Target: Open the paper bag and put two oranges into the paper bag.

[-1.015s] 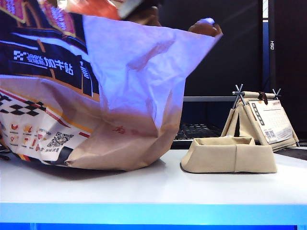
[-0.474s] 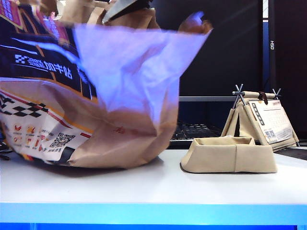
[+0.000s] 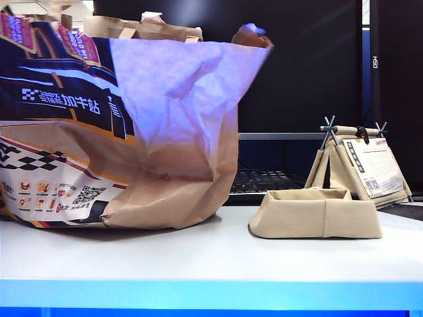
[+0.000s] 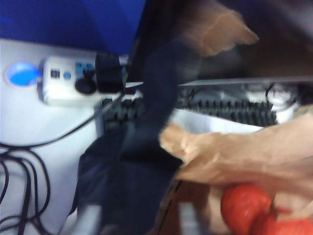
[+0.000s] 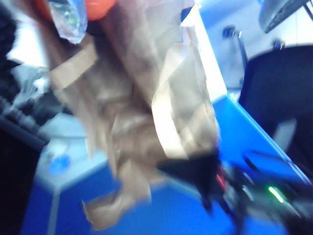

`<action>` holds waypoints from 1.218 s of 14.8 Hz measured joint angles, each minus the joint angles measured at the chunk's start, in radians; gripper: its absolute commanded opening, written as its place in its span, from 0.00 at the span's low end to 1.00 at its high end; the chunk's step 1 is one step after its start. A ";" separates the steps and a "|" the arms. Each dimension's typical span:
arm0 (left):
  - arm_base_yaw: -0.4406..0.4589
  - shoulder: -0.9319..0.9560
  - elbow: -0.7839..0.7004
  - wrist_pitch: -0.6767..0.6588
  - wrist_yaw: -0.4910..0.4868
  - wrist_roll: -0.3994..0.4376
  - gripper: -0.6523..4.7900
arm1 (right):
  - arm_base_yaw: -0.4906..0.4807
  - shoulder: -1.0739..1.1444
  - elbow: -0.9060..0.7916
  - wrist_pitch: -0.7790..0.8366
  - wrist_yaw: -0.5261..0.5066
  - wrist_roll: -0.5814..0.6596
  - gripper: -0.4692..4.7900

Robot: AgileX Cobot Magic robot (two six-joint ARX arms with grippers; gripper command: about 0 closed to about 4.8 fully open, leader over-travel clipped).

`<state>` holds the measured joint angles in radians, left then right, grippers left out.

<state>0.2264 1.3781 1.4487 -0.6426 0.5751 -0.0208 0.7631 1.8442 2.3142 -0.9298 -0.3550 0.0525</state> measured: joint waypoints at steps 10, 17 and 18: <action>0.008 -0.002 0.203 0.023 0.167 -0.089 0.61 | -0.169 -0.258 -0.003 -0.072 0.216 -0.048 0.30; 0.099 -0.143 0.317 0.021 0.243 -0.156 0.15 | -0.180 -0.615 -0.001 -0.151 0.465 -0.084 0.08; 0.099 -0.172 0.317 0.029 0.260 -0.157 0.15 | -0.180 -0.662 -0.001 -0.137 0.473 -0.083 0.08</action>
<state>0.3256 1.2060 1.7657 -0.6132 0.8352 -0.1780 0.5831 1.1824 2.3135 -1.0668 0.1177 -0.0303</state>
